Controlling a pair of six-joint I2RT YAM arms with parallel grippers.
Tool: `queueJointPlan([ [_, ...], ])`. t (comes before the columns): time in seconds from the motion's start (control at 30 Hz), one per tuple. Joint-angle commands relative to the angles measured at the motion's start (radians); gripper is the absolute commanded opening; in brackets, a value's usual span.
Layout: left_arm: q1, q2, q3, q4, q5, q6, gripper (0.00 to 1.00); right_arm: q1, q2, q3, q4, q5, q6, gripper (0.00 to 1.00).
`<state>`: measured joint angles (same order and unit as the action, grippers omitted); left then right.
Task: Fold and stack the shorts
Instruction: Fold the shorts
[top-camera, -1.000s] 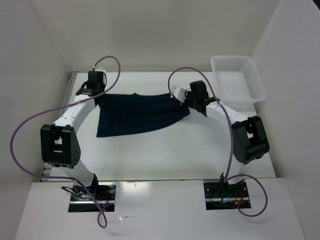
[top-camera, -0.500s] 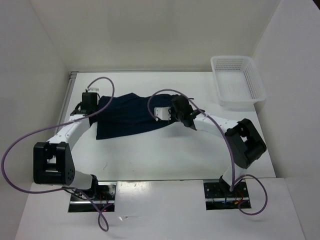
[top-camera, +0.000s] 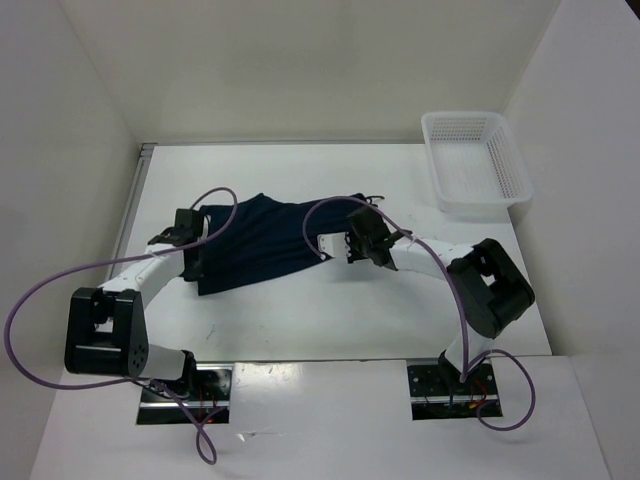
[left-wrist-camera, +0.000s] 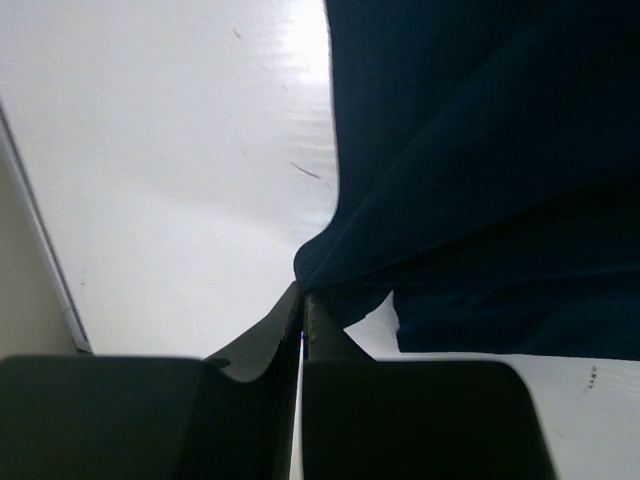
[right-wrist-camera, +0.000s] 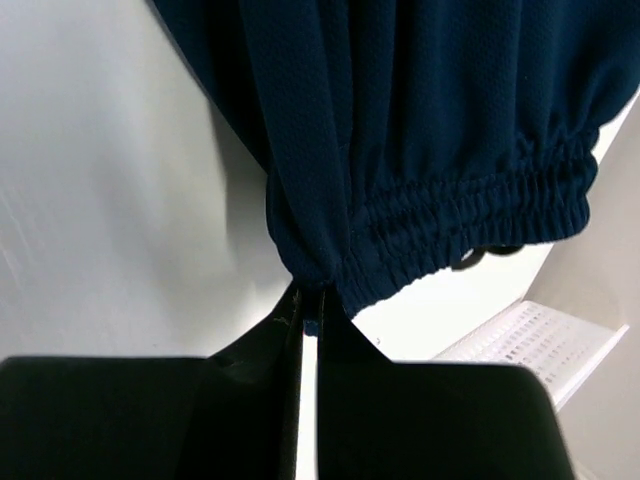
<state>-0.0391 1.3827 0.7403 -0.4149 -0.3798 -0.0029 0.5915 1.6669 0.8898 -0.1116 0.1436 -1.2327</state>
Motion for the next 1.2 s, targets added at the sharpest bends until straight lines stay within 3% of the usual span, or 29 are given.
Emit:
queueJointPlan([
  [0.0,0.025,-0.036,0.147,-0.044,0.013,0.003,0.0,-0.041,-0.047,0.05,-0.01,0.033,0.009,0.0],
  [0.13,0.025,-0.027,0.276,-0.091,0.024,0.003,0.0,-0.09,-0.047,0.109,-0.019,0.053,-0.002,0.0],
  [0.23,-0.004,-0.051,0.291,-0.127,0.033,0.003,0.0,-0.101,-0.047,0.123,-0.019,0.053,-0.002,0.0],
  [0.5,-0.139,-0.116,0.151,-0.272,0.074,0.003,0.0,-0.101,-0.029,0.113,-0.028,0.053,-0.011,0.0],
  [0.57,-0.16,-0.116,0.119,-0.318,0.088,0.003,0.06,-0.101,-0.029,0.104,-0.055,0.053,-0.011,0.0],
  [0.67,-0.16,-0.116,0.055,-0.331,0.067,0.003,0.18,-0.101,-0.029,0.086,-0.089,0.044,-0.037,0.39],
  [0.7,-0.16,-0.116,0.041,-0.341,0.053,0.003,0.28,-0.101,-0.038,0.086,-0.089,0.044,-0.037,0.48],
  [0.77,-0.16,-0.116,0.019,-0.351,0.053,0.003,0.34,-0.101,-0.05,0.086,-0.128,0.033,-0.037,0.52],
  [0.83,-0.16,-0.116,0.028,-0.36,0.064,0.003,0.4,-0.101,-0.085,0.086,-0.148,0.033,-0.011,0.52],
  [0.97,-0.148,-0.125,0.079,-0.403,0.073,0.003,0.42,-0.154,-0.13,0.119,-0.203,0.01,0.068,0.52],
  [1.17,-0.082,-0.007,0.244,-0.188,0.108,0.003,0.42,-0.151,-0.112,0.359,-0.251,-0.197,0.317,0.44],
])
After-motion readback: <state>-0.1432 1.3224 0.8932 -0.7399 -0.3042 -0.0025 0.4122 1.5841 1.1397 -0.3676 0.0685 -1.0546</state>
